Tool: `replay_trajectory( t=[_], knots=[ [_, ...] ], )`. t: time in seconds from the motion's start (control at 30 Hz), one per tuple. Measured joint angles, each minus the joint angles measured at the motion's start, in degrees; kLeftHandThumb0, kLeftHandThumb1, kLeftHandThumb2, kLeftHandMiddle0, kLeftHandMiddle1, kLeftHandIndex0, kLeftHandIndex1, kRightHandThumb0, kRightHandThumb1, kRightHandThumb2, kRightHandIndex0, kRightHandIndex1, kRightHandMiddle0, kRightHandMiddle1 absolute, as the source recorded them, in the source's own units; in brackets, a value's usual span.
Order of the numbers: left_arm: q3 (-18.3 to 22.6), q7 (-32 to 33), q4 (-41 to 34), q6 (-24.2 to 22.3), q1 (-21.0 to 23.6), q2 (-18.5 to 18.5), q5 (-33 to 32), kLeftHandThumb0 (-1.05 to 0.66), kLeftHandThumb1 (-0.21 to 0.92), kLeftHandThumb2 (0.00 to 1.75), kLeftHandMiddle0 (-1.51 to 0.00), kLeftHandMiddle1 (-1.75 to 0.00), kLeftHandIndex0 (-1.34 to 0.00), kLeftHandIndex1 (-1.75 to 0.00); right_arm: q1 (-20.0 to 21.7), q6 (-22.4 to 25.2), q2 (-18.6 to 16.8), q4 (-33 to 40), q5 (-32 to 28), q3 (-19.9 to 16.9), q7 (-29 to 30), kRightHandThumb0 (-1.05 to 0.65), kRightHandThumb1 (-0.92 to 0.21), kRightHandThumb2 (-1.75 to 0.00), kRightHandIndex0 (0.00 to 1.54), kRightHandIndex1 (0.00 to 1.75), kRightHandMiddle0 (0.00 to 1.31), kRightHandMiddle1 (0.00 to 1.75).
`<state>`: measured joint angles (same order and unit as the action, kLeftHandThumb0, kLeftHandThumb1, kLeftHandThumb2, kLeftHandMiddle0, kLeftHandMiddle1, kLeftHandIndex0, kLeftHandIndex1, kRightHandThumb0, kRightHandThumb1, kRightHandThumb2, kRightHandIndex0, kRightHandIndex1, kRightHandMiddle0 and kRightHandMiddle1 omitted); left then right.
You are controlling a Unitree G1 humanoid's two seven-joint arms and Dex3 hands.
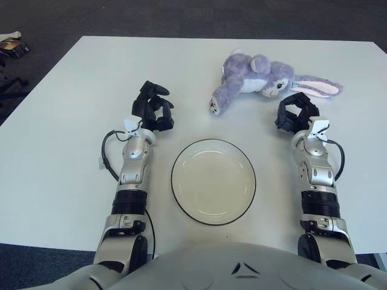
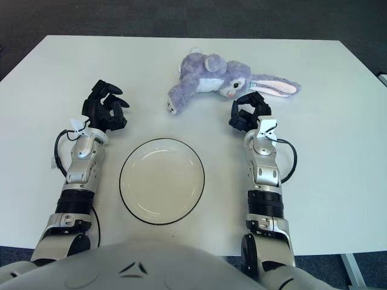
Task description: Put the doll into the plate.
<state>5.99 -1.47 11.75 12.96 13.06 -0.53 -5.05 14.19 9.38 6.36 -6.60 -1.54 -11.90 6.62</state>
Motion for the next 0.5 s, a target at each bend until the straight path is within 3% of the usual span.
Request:
replay_trajectory(
  t=[0.5],
  knots=[
    [-0.37,0.24,-0.06,0.00,0.02,-0.13,0.00,-0.01,0.28,1.36,-0.52,-1.75,-0.51,-1.75,0.47,0.03,1.28,-0.63,0.10,-0.13,-0.74,-0.45,-0.41,-1.20,1.09,1.75,0.54,1.75]
  ],
)
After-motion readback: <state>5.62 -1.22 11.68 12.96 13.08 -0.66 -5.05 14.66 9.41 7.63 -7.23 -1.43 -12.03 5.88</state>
